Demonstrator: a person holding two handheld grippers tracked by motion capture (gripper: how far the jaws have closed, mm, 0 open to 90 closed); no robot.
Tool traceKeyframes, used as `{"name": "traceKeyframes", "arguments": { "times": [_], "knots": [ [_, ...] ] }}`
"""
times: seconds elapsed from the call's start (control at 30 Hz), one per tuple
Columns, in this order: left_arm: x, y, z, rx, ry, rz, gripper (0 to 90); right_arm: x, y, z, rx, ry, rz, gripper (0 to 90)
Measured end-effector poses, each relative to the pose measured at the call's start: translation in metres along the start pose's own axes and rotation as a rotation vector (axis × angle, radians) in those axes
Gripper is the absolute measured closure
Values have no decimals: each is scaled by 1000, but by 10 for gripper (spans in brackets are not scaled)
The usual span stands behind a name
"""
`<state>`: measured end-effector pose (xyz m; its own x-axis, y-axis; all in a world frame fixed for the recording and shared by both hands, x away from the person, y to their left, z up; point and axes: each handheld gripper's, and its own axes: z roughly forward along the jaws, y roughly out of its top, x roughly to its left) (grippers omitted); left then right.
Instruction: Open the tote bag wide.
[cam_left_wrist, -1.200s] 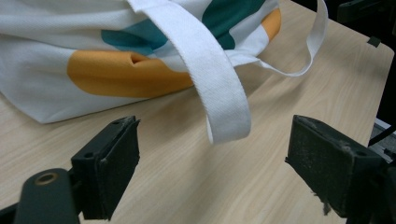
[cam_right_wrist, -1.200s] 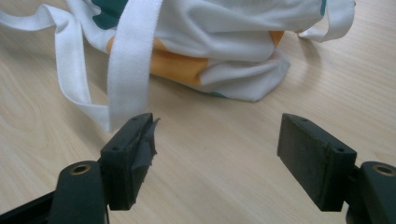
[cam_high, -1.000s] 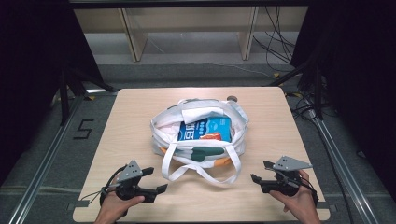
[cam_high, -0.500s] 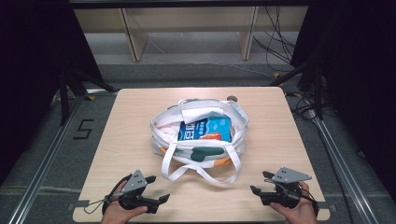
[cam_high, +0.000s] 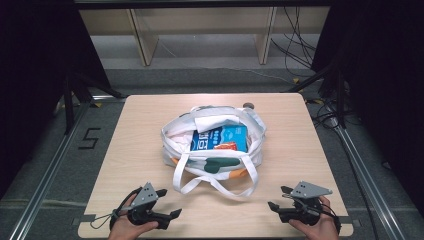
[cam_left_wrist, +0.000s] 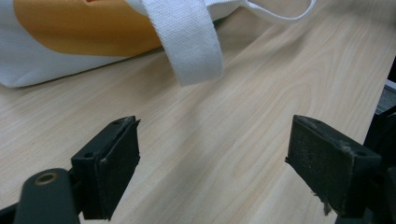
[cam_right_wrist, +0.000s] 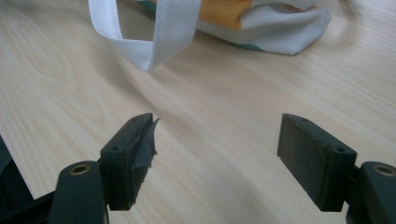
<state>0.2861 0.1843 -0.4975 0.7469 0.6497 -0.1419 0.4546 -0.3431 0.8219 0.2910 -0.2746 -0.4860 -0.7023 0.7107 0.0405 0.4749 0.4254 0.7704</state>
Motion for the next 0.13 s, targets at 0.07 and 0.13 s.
{"name": "traceKeyframes", "arguments": {
  "times": [0.07, 0.13],
  "knots": [
    [2, 1, -1, 6, 1, 25, 161, 0, 0, -1, -1, -15, -1, 286],
    [2, 0, -1, 15, 9, 8, 161, 1, 0, -1, 0, -12, 5, 286]
  ]
}}
